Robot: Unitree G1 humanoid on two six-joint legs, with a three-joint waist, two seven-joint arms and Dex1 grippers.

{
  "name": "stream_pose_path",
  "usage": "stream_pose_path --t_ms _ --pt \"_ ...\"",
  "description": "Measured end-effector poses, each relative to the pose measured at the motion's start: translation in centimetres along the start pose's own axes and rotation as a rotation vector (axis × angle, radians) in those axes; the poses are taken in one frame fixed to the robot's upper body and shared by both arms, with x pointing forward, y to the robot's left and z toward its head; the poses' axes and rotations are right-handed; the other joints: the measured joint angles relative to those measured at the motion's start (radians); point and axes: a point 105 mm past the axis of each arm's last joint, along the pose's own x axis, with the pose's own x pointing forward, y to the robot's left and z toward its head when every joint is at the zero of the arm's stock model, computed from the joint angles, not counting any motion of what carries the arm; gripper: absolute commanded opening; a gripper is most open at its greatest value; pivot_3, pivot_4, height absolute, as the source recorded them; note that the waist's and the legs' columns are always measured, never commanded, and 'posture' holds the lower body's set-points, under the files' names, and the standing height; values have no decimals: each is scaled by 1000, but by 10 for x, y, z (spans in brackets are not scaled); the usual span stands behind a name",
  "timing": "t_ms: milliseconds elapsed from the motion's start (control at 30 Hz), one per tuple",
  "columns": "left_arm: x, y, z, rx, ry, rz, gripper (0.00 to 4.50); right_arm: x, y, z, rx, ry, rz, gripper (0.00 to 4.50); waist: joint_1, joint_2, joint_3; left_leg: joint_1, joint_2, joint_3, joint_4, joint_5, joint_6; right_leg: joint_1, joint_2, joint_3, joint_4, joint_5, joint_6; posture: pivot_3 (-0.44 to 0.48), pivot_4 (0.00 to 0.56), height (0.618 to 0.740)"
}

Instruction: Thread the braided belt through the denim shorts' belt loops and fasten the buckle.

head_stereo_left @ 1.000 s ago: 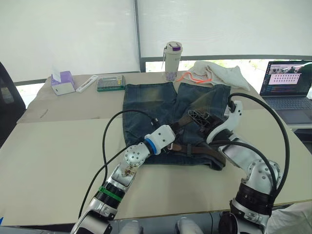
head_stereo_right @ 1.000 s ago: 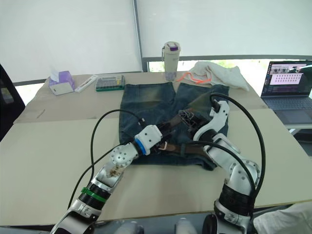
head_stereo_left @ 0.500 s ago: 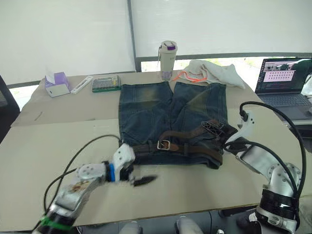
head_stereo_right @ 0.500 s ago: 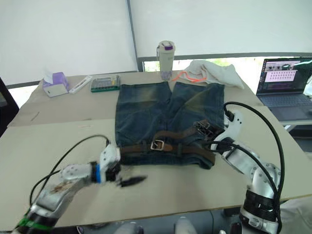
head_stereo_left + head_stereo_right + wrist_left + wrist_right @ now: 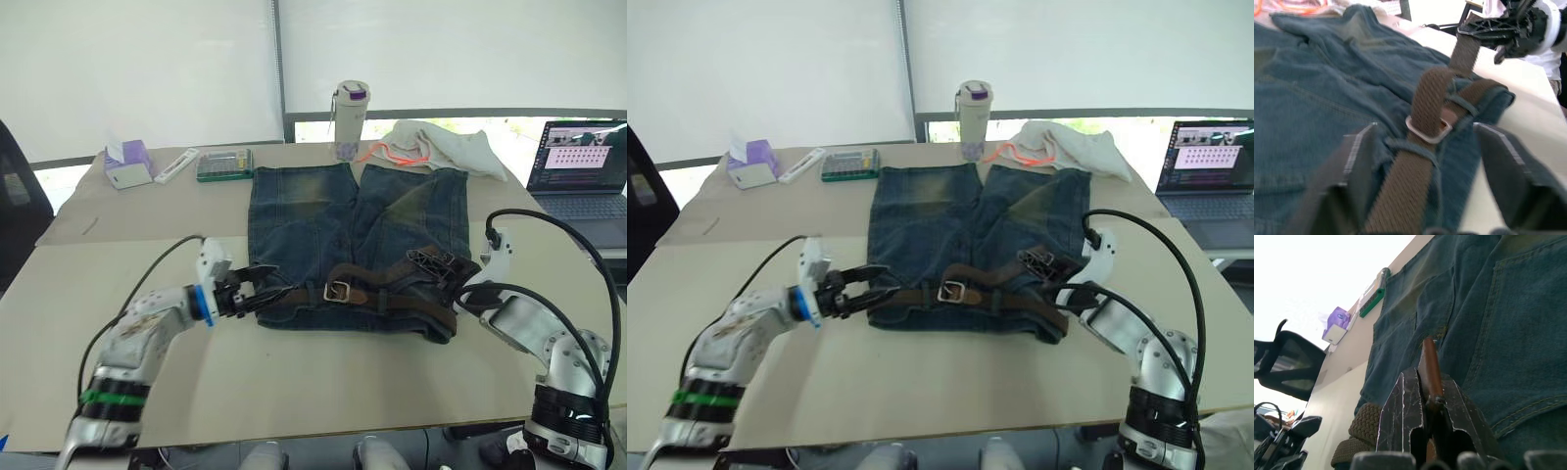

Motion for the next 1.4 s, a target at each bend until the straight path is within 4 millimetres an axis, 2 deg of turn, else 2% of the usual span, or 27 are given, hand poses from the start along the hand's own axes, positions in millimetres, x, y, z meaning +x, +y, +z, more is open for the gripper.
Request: stream_pose_path --t_ms 100,167,200,433,767,1067,1400 --pt "21 -6 -9 23 2 -87 968 -3 -5 5 -14 3 -17 0 -2 0 0 0 0 0 0 0 0 0 0 0 -1 0 0 0 150 740" --pt "28 -6 -15 21 6 -108 228 -6 -10 9 -19 -1 -36 0 -5 -1 0 -1 0 0 0 0 1 -1 0 0 0 0 0 0 150 740" --pt "31 -5 -15 22 5 -115 52 -7 -11 11 -23 -2 -44 0 -6 -1 0 -1 0 0 0 0 1 -1 1 0 0 0 0 0 150 740" --pt "55 1 -16 53 -2 -148 52 -13 -18 19 -15 -23 -60 0 -3 -1 1 -1 0 0 0 0 1 0 0 0 0 0 0 0 150 740" --pt "76 0 -28 67 9 -132 52 -17 -21 14 1 -16 -62 0 1 -1 1 -1 -1 0 1 0 1 0 0 0 0 0 1 0 150 740" --pt "87 2 -38 194 86 -148 52 -19 -19 14 -2 -20 -62 0 3 -2 1 0 -1 0 1 0 1 1 0 0 0 0 2 0 150 740" --pt "90 -2 -53 277 152 -192 52 -28 -26 17 -5 -24 -102 0 6 -2 -2 1 -1 0 1 0 1 3 -1 0 0 0 2 0 150 740"
